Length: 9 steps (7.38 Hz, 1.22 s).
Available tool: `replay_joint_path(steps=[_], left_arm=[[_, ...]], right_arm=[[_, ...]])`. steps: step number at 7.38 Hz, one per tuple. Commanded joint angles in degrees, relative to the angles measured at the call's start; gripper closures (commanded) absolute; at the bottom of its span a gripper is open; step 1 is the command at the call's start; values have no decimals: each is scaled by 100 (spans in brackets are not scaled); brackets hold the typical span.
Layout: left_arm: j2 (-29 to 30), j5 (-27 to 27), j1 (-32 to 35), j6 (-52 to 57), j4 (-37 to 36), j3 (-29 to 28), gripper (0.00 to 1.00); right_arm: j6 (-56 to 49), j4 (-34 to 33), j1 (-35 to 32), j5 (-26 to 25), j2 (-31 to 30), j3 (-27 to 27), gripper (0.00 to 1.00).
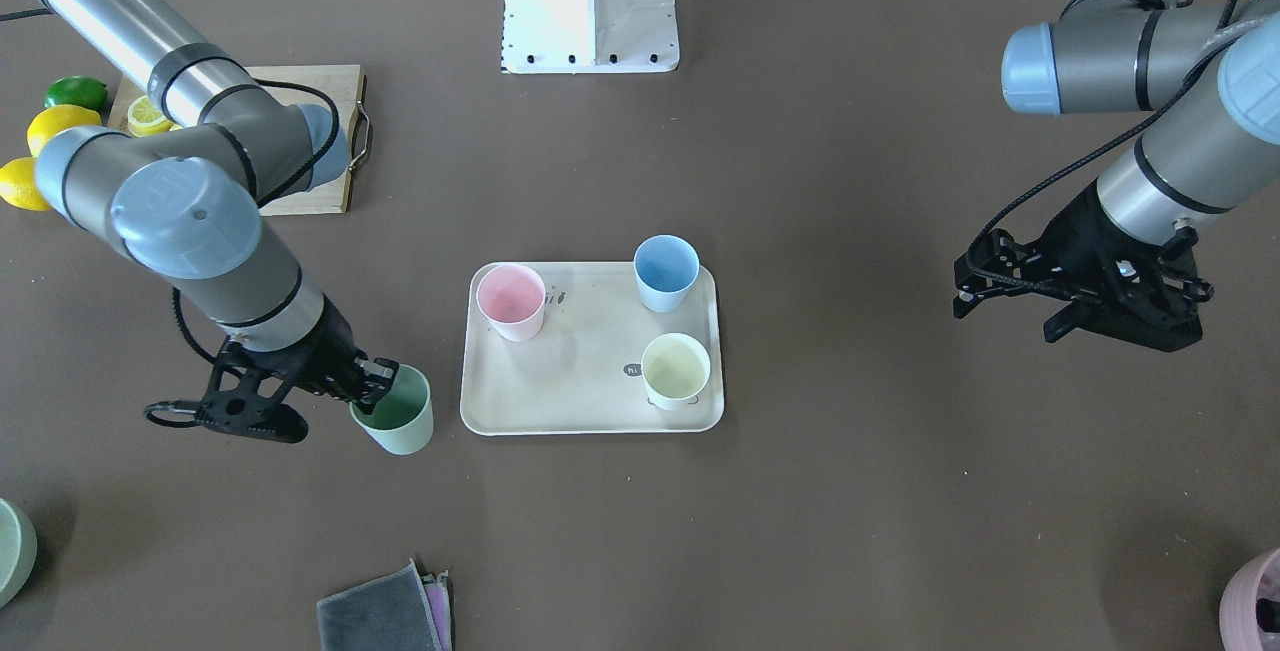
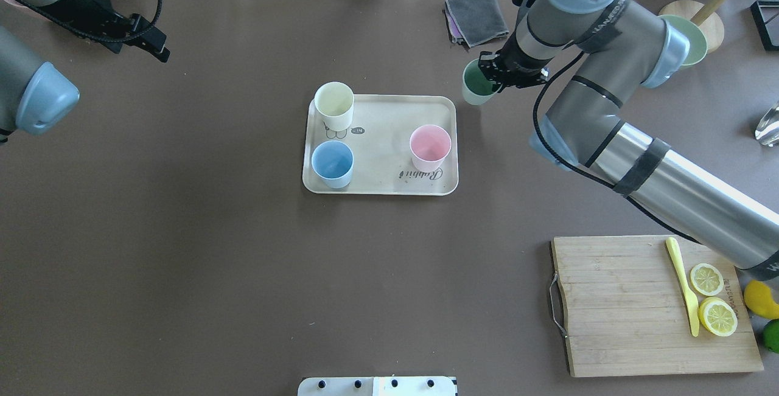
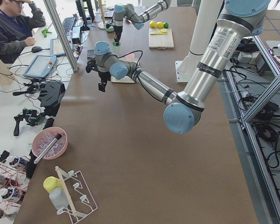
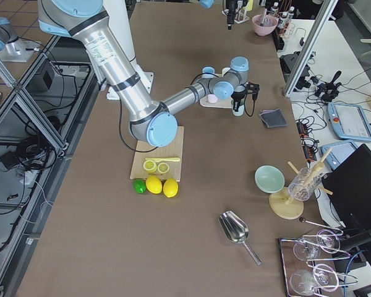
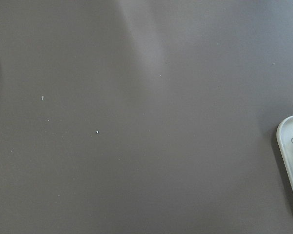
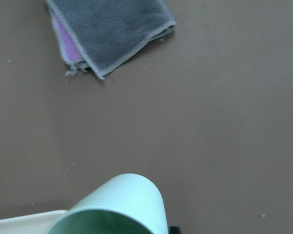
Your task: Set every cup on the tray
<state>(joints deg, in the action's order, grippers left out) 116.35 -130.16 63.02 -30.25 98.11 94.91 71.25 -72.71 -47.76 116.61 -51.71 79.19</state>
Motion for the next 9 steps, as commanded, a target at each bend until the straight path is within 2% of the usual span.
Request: replay_joint_path(steps=[1, 2, 4, 6, 8, 9], left_arm=[[1, -1, 0, -7, 7, 2, 3], [1, -1, 0, -16, 7, 2, 3], [-7, -1, -9, -51, 7, 10, 3], [-7, -1, -26, -51, 7, 10, 3], [-16, -1, -26, -7, 15, -7, 3], [-69, -1, -26, -7, 24, -7, 3]], right_arm=[[740, -42, 503, -400, 424, -35, 100], [802, -33, 531, -411, 451, -35, 90], [829, -77, 531, -559, 434, -61, 1], [602, -130, 313, -614, 416, -18, 0], [-133, -217, -178, -63, 215, 8, 0], [-956, -218, -520, 193, -213, 148, 0]])
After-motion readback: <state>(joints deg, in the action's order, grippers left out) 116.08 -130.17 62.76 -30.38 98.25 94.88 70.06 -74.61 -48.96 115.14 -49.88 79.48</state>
